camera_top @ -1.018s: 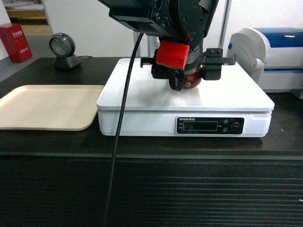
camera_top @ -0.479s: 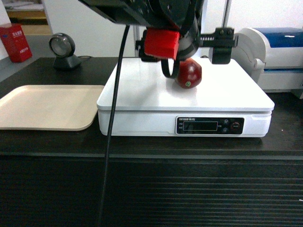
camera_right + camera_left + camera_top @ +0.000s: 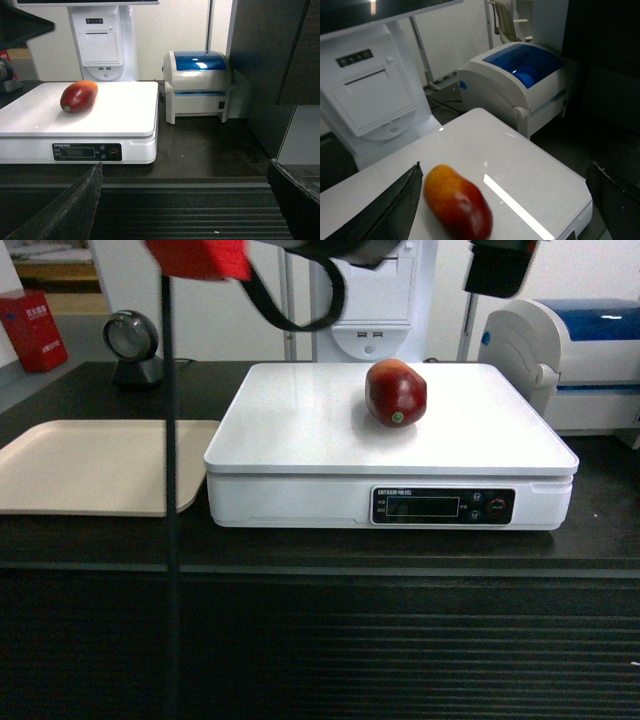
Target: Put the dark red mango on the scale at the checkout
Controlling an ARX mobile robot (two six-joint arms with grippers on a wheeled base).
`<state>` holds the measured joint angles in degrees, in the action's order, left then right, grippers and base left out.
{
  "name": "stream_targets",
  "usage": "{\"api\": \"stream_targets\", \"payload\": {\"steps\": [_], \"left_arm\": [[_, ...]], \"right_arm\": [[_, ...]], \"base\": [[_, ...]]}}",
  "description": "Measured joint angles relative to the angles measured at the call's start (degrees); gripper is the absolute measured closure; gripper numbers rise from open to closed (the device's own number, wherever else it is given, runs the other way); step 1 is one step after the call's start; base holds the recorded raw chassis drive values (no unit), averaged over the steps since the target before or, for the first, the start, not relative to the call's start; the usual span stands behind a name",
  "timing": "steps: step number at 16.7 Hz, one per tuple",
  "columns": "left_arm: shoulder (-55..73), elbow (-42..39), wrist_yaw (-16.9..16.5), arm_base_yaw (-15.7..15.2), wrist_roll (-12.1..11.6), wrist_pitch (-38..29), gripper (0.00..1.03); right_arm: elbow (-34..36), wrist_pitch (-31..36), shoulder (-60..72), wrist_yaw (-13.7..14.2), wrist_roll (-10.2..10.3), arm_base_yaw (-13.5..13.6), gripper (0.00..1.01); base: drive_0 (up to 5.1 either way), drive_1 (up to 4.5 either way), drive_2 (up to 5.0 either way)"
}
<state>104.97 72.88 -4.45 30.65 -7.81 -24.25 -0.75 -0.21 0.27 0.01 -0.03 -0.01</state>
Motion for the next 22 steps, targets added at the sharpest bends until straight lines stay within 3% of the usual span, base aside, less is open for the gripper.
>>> {"api": "stream_targets", "payload": {"steps": [2,4,8,9,10,11,12,14,19,22], "left_arm": [[-4.94,-4.2,0.2,-3.19,-2.84,-1.31,0.05],[-9.6,-8.59,0.11,-7.8,-3.98,-0.9,0.05],[-16.17,-14.4,-1.03,-17.68,-2.58,3.67,0.05],[-19.63,-16.79,-0.02,-21.59,-0.83,2.12,0.07],[-22.73,-20.52,5.51,-23.8,1.86,-3.96,0.16],[-30.05,-28.24,6.4,-28.26,4.9,-7.54,0.3],[-35.8,-33.99,5.49,-30.95,6.14,-6.47,0.41],[-45.57,-42.66,5.05,-31.12,6.99,-1.27,0.59],[-59.12,-54.42,4.46,-30.53,7.74,-4.76,1.01],[-61.83,-60.11,4.48,-30.64,7.65,-4.55,1.01]], "right_arm": [[0.0,0.0,0.0,0.0,0.0,0.0,0.03],[0.0,-0.02,0.0,0.0,0.0,0.0,0.03],[0.0,0.0,0.0,0.0,0.0,0.0,0.03],[0.0,0.0,0.0,0.0,0.0,0.0,0.03],[0.0,0.0,0.0,0.0,0.0,0.0,0.03],[0.0,0.0,0.0,0.02,0.0,0.0,0.03],[0.0,0.0,0.0,0.02,0.0,0.0,0.03],[0.0,0.02,0.0,-0.02,0.0,0.0,0.03],[0.0,0.0,0.0,0.0,0.0,0.0,0.03],[0.0,0.0,0.0,0.0,0.0,0.0,0.03]], "base": [[0.0,0.0,0.0],[0.0,0.0,0.0],[0.0,0.0,0.0],[0.0,0.0,0.0],[0.0,0.0,0.0],[0.0,0.0,0.0],[0.0,0.0,0.0],[0.0,0.0,0.0],[0.0,0.0,0.0],[0.0,0.0,0.0]]}}
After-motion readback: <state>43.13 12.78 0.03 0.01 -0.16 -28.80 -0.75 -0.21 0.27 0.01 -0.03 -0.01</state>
